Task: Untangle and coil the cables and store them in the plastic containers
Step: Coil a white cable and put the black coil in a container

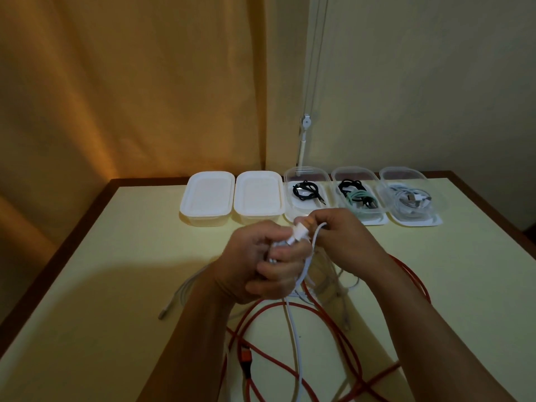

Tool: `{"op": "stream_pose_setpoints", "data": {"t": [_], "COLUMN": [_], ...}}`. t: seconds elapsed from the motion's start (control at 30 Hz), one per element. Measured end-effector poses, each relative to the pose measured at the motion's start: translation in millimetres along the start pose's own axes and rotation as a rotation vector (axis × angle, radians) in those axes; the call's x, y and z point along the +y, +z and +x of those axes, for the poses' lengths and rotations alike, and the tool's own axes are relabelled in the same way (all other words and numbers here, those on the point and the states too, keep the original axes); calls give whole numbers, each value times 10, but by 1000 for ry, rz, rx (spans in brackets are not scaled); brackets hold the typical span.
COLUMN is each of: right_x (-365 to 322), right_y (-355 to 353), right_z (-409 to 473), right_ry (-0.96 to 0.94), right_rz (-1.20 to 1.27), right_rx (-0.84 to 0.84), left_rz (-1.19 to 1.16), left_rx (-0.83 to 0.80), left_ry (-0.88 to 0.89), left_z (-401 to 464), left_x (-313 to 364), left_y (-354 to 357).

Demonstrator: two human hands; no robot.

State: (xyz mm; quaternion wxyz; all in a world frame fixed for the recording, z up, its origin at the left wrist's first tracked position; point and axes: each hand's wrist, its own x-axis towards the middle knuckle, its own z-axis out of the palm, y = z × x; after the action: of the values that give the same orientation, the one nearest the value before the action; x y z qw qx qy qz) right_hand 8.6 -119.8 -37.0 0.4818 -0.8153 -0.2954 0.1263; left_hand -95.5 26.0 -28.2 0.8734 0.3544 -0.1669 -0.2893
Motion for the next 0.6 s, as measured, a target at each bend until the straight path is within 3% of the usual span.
{"op": "stream_pose_setpoints", "data": {"t": [0.13,0.3,0.5,0.6], "right_x": [15,-16,-112,-144], "right_y": [-18,-58,-21,5], "right_z": [-13,-2,-25,-42], "right_ry": [31,-13,-102,-127], "right_rz": [-26,-102,-172,-176], "right_rx": [102,242,153,107], "left_rz": [254,481,571,836], "left_rx": [197,588,953,1110], "left_ry": [-257,-395,-249,-142], "left_z": [33,54,125,142], "left_x": [-38,-12,-23,-51], "left_y": [-56,-26,-24,-154]}}
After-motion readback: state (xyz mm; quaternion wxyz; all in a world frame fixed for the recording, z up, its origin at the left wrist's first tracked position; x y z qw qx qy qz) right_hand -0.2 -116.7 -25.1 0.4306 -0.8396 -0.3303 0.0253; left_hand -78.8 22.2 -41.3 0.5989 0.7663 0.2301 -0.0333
